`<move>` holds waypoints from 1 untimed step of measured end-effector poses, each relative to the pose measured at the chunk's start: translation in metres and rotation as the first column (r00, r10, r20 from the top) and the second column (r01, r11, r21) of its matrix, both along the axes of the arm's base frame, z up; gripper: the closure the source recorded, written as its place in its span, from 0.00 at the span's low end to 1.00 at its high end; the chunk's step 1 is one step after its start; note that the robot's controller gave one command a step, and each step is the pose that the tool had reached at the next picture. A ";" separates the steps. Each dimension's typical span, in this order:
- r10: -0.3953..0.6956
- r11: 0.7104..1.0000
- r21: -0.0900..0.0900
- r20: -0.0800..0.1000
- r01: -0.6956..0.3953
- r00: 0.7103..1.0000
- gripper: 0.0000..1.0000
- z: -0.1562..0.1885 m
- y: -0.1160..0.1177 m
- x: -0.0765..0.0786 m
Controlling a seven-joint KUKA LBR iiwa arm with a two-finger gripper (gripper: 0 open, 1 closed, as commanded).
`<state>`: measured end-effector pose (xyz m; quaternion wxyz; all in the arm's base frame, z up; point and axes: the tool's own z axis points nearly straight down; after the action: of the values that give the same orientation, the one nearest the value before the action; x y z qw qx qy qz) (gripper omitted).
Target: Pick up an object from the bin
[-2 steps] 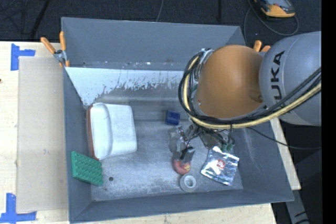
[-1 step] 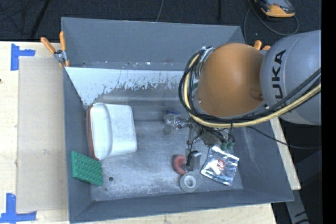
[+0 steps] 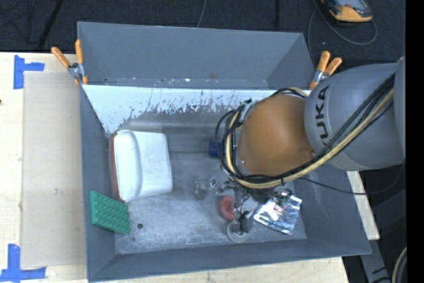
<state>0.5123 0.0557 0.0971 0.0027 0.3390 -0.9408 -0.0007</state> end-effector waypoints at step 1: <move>0.348 0.937 0.000 0.008 -0.348 0.937 0.00 0.078 -0.008 -0.035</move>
Offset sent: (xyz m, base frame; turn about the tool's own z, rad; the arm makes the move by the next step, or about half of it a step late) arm -0.0356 -0.0081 0.0773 -0.3568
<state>0.4773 0.0481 0.1755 -0.0012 0.5000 -0.8660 0.0003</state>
